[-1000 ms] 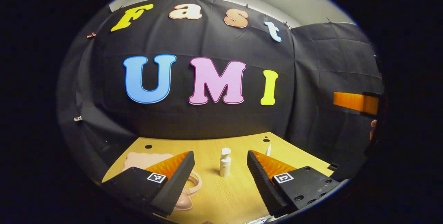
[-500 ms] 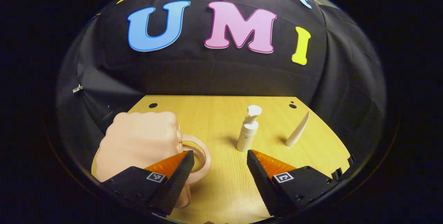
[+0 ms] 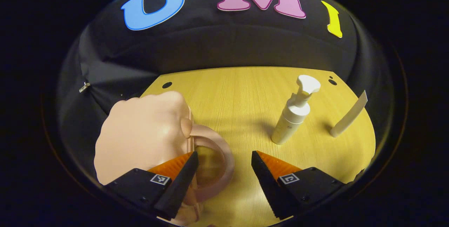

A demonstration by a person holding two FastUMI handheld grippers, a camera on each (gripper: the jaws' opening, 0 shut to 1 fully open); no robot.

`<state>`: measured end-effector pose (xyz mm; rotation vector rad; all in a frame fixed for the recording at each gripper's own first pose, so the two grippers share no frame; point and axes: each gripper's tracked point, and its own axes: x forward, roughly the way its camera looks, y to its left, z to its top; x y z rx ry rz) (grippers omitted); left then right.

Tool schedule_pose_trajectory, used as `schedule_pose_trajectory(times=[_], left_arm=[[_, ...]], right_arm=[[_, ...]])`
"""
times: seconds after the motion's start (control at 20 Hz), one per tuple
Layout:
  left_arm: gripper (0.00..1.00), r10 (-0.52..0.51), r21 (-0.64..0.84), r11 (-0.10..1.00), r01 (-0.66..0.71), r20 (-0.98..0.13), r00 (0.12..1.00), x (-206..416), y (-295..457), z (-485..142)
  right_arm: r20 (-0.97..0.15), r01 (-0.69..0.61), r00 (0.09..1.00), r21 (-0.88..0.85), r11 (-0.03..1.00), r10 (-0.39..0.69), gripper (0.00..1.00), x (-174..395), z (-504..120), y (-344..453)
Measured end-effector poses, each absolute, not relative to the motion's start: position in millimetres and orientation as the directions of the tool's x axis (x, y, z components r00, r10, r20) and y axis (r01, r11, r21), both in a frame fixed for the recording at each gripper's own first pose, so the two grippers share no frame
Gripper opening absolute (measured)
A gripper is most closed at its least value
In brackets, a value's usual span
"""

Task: First open the suitcase, pack the skin care products into it, and then close the suitcase.

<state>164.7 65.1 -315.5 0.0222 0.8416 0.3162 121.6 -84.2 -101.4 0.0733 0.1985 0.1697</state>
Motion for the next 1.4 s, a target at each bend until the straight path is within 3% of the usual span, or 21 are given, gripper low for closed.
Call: schedule_pose_trajectory(times=[0.2,0.3,0.35,0.45,0.6,1.0,1.3,1.4], left_arm=[[0.95,0.259,0.15,0.962,-0.229,-0.762,0.593,176.3,56.4,-332.6],[0.84,0.213,0.105,0.97,-0.219,-0.805,0.555,173.4,52.6,-349.7],[0.78,0.257,0.143,0.958,-0.247,-0.807,0.531,169.5,65.8,-350.8],[0.2,0.191,0.067,0.968,-0.241,-0.822,0.537,170.4,59.2,-346.6],[0.14,0.141,0.027,0.976,-0.214,-0.829,0.541,166.9,58.2,-323.4],[0.13,0.087,0.006,0.992,-0.125,-0.755,0.649,145.4,80.4,-192.8],[0.13,0.078,-0.02,0.992,-0.128,-0.698,0.712,105.9,157.0,-84.2],[0.13,0.146,0.03,0.985,-0.17,-0.668,0.73,96.8,205.8,-62.1]], right_arm=[[-0.253,-0.132,0.955,0.096,0.987,0.153,0.98,138.4,-119.4,-103.6],[-0.257,-0.1,0.959,0.097,0.99,0.122,0.98,141.9,-118.0,-108.6],[-0.26,-0.08,0.96,0.098,0.992,0.103,0.98,142.3,-116.8,-110.2],[-0.255,-0.043,0.964,0.112,0.993,0.07,0.98,139.1,-111.4,-109.1],[-0.262,-0.011,0.964,0.112,0.994,0.04,0.98,134.9,-111.6,-99.6],[-0.247,-0.046,0.967,0.082,0.996,0.065,0.98,133.2,-105.2,-52.1],[-0.22,-0.121,0.965,0.104,0.987,0.142,0.98,143.9,-96.1,2.2],[-0.217,-0.145,0.962,0.11,0.983,0.166,0.98,146.8,-94.8,19.3]])
